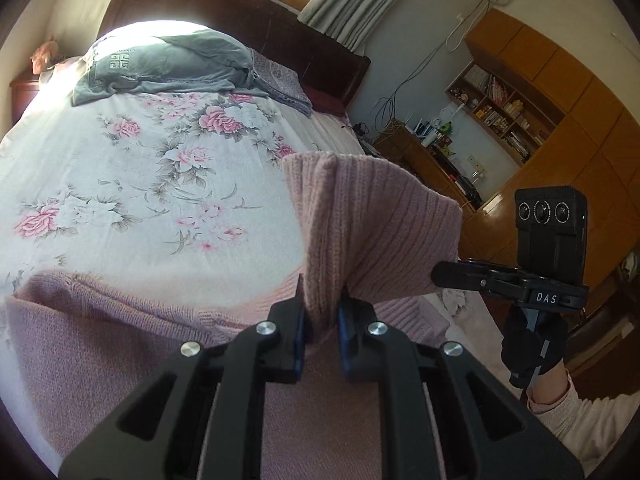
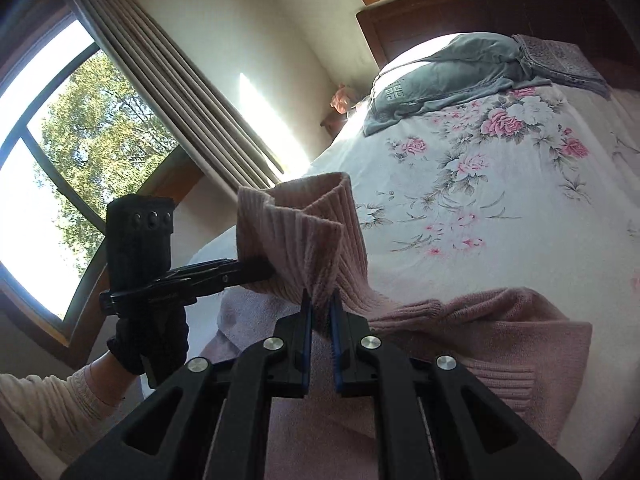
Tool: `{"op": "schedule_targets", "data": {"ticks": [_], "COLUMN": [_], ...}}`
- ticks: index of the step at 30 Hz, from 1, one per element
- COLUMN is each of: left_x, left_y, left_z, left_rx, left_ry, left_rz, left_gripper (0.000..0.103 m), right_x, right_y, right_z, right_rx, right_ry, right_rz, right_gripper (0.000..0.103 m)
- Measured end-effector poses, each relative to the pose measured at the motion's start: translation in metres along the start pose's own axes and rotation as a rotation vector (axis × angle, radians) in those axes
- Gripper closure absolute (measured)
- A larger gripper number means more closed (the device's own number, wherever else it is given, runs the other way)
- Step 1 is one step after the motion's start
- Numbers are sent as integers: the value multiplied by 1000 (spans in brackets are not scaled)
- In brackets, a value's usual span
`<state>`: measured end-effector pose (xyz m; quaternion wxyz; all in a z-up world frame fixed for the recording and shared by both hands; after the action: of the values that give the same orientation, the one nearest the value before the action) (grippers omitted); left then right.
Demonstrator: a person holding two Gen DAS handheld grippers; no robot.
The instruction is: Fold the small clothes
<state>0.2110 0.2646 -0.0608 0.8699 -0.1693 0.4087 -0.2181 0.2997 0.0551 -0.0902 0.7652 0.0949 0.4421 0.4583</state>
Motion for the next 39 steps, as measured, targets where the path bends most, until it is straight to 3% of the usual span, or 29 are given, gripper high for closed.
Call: {"op": "schedule_targets", "data": {"ticks": [5, 10, 15, 19, 22, 25, 28, 31, 34, 39], "left_x": [-7, 6, 1, -26, -43, -33, -8, 12, 19, 28], "left_y": [-8, 8, 24, 28, 17, -6, -19, -16, -9, 1], "left_z": [-47, -88, -118, -124, -103, -86, -90, -106, -115, -126], "left_rx": [116, 130, 99, 48, 7, 50, 67, 95, 80, 51], "left_ry": [43, 113, 166, 146, 55, 37, 96, 160, 166, 198], "left_rz": [49, 101, 135, 148, 155, 183, 194, 268, 280, 304], "left_gripper": [91, 89, 78, 78, 72, 68, 66, 67, 66, 64], "right_x": [3, 21, 21, -5, -11, 4, 25, 43, 55, 63], "right_y": [14, 11, 2, 3, 16, 31, 35, 26, 12, -2], "right_z": [-49, -94, -125, -109, -83, -68, -71, -85, -100, -115], "right_rx": [-47, -53, -20, 2, -2, -5, -23, 14, 28, 78], "right_ry": [63, 158, 243, 176, 121, 106, 131, 172, 206, 185], "right_rz": [-76, -139, -167, -171, -156, -130, -174, -223, -276, -272], "right_gripper": [95, 93, 85, 84, 83, 83, 82, 82, 84, 85]}}
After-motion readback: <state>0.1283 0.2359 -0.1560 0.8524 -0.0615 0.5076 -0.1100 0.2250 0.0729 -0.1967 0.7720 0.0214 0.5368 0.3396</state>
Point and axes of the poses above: each gripper's, at about its wrist camera, not at the fingertips, and x roughly the way its jaws point, y to its left, z to its top, the point moved 5 cm from there along x, roughly the way its jaws point, and after that the axes turned 4 degrees about z, right-handed, at the moved point
